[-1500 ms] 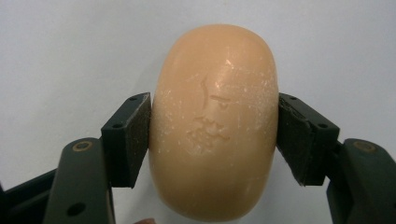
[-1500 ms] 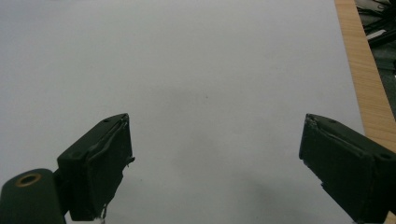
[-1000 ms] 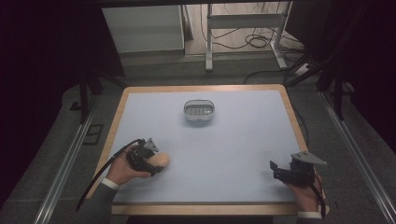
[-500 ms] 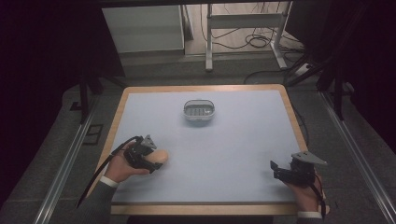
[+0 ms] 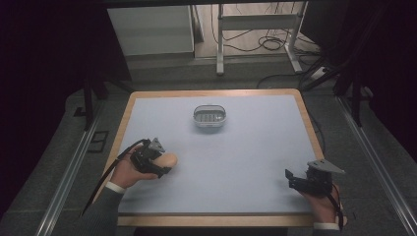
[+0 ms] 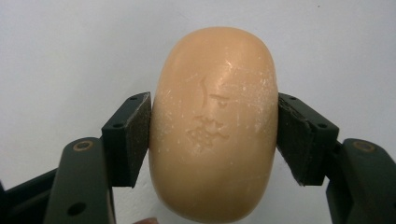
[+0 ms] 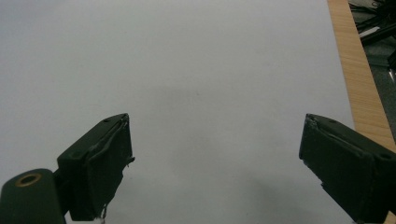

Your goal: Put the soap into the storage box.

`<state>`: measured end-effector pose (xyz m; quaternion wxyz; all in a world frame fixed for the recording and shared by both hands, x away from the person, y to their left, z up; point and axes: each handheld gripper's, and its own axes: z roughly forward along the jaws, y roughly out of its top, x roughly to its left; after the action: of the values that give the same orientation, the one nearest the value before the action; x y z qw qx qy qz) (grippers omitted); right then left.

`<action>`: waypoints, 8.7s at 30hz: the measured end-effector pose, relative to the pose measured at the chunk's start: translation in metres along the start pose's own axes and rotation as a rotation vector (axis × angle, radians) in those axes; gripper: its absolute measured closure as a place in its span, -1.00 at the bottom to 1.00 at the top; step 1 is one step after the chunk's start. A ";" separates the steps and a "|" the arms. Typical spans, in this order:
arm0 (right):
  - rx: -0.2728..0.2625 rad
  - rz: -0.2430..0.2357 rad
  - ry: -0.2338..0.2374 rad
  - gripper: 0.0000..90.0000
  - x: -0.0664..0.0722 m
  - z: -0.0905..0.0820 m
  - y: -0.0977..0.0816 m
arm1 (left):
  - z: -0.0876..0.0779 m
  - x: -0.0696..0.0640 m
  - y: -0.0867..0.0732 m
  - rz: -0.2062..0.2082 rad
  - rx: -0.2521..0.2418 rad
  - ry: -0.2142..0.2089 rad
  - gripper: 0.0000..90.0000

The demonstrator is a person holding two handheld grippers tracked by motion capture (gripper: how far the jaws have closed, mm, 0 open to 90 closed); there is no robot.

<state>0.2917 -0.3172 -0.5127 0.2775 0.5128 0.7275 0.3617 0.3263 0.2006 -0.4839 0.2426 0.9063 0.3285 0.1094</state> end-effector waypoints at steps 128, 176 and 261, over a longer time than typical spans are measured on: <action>0.019 0.004 -0.016 -0.79 -0.003 0.004 -0.003 | 0.011 0.036 0.077 0.010 -0.030 -0.002 -0.27; 0.015 0.008 -0.018 -0.79 -0.005 0.003 -0.002 | 0.031 0.052 0.107 0.010 -0.024 -0.022 -0.26; 0.023 0.025 -0.033 -0.79 -0.016 0.004 -0.006 | 0.094 0.079 0.218 0.104 0.060 -0.075 -0.26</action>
<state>0.2964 -0.3325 -0.5189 0.2791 0.5308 0.7205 0.3482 0.5379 0.0722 -0.4502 0.2216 0.9323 0.2749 0.0782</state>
